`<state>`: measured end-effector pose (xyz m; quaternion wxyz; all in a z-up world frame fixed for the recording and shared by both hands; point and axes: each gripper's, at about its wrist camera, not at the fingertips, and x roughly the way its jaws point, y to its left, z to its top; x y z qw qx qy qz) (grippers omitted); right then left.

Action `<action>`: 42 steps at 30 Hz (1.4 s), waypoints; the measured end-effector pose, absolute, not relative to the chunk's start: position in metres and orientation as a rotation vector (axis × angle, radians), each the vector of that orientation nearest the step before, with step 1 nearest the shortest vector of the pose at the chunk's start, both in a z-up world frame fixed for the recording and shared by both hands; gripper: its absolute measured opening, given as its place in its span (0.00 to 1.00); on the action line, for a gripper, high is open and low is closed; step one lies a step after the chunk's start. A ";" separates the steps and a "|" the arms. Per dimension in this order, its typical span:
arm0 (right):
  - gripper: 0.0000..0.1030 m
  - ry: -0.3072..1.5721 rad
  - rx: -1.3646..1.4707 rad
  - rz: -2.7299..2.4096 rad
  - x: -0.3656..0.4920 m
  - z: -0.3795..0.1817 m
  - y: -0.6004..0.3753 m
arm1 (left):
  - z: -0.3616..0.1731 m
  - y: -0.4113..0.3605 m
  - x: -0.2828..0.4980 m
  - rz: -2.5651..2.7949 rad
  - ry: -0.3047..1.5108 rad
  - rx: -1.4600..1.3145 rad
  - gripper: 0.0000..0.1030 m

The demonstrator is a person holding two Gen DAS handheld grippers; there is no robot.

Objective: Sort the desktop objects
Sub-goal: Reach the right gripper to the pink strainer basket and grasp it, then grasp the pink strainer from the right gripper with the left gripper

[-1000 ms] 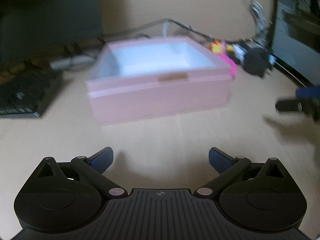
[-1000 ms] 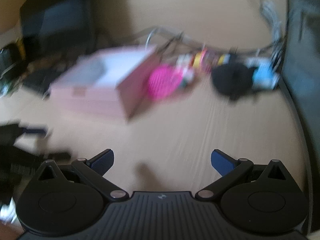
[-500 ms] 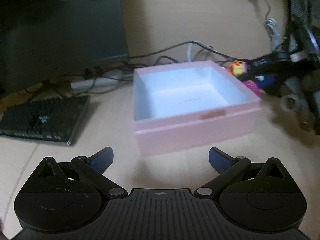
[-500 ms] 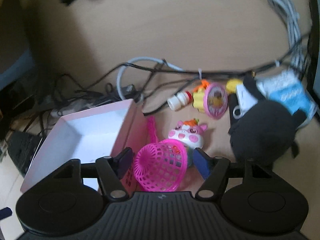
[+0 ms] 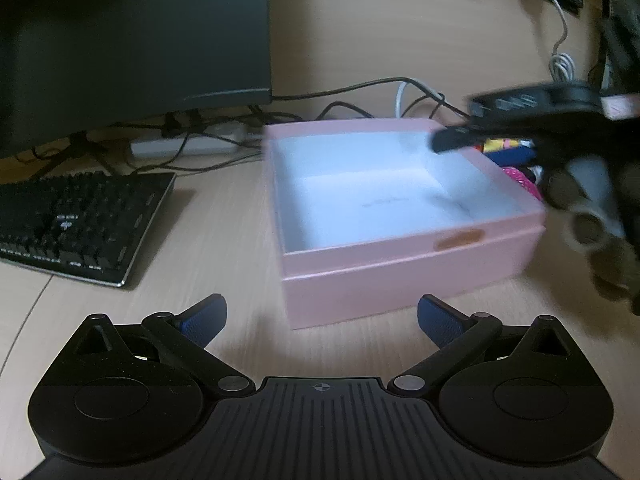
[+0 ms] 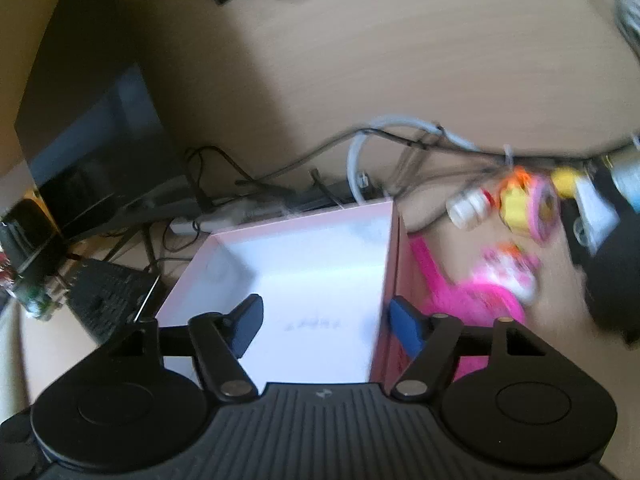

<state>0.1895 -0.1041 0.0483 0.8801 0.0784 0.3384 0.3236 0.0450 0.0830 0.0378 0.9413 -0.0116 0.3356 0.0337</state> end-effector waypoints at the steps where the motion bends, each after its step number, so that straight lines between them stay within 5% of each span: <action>1: 0.69 0.711 0.174 0.715 0.192 0.048 -0.097 | 0.038 0.084 0.044 0.067 0.685 -0.034 1.00; 9: 0.65 0.471 -0.051 0.534 0.162 0.060 -0.119 | 0.046 0.084 0.031 0.060 0.665 -0.078 1.00; 16: 0.71 0.580 -0.246 0.479 0.177 0.022 -0.123 | 0.048 0.079 0.023 0.071 0.695 -0.101 1.00; 18: 0.57 0.586 -0.295 0.470 0.174 0.019 -0.117 | 0.050 0.075 0.019 0.074 0.698 -0.083 1.00; 28: 0.56 0.625 -0.207 0.587 0.095 0.061 -0.184 | 0.038 0.045 -0.013 0.028 0.765 -0.043 1.00; 31: 0.57 0.722 -0.069 0.790 0.064 0.068 -0.204 | 0.033 0.038 -0.018 0.005 0.790 -0.049 1.00; 34: 0.71 0.721 -0.002 0.895 0.058 0.076 -0.209 | 0.030 0.035 -0.019 -0.003 0.814 -0.050 1.00; 42: 0.75 0.656 -0.019 0.461 0.174 0.054 -0.186 | 0.036 0.040 -0.028 0.009 0.834 -0.064 1.00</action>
